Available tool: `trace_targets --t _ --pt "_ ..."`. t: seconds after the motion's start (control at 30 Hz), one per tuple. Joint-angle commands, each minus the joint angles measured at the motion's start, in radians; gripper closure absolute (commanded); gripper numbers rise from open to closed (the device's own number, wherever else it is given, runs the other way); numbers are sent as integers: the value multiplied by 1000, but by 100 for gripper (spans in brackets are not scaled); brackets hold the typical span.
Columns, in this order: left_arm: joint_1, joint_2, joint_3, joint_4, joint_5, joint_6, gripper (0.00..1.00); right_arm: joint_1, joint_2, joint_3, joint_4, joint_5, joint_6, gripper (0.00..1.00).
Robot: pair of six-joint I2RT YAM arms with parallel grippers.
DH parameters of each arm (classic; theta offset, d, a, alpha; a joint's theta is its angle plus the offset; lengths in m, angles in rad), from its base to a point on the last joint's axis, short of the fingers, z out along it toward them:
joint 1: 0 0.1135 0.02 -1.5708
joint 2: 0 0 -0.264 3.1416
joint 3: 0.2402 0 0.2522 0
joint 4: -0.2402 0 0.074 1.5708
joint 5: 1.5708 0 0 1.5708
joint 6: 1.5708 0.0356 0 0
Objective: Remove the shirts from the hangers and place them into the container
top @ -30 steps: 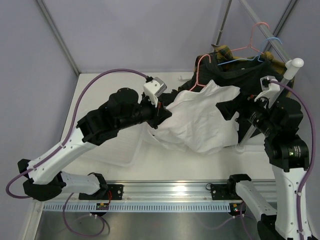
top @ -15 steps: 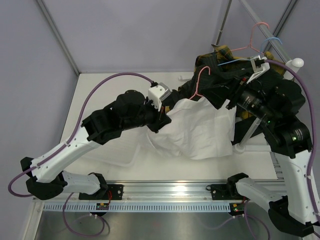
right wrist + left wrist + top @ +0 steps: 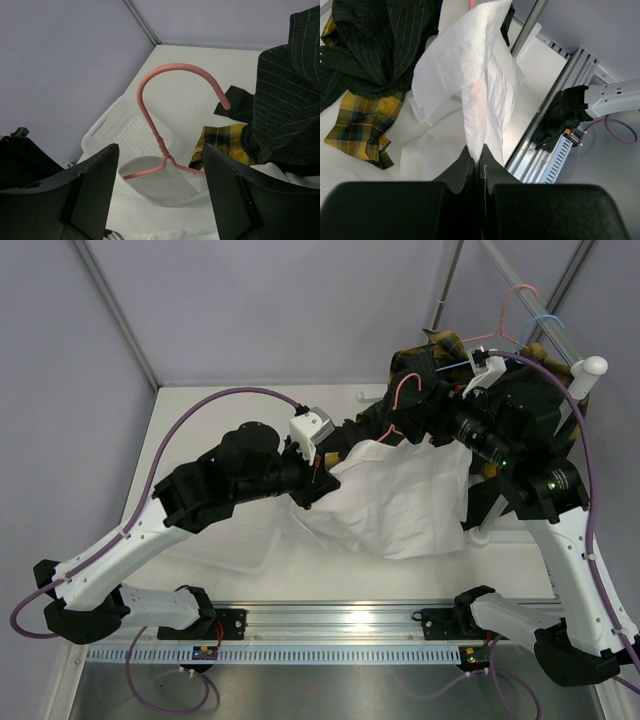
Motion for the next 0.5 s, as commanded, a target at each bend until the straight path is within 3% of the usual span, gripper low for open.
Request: trace_targets --t 0.0,0.17,0.3,0.33,0.37,0.4,0.43,0.47 --pt "0 -49 1 44 43 -11 100 23 8 -23 69 48 -33 24" --pt "0 -49 8 45 60 -11 100 35 40 -36 93 56 -33 30" --pt "0 -46 4 59 81 -13 100 57 61 -39 109 77 -39 63" --pt "0 -46 1 64 87 -15 100 60 64 -39 112 80 -41 85" --pt "0 -46 -7 76 92 -19 100 66 69 -36 116 94 -41 100" --pt "0 -45 -10 78 93 -22 100 70 68 -37 121 99 -46 100" --pt "0 -45 -10 78 90 -25 97 77 62 -40 124 108 -46 100" --pt "0 -49 -13 76 75 -31 65 84 52 -51 132 153 -44 100"
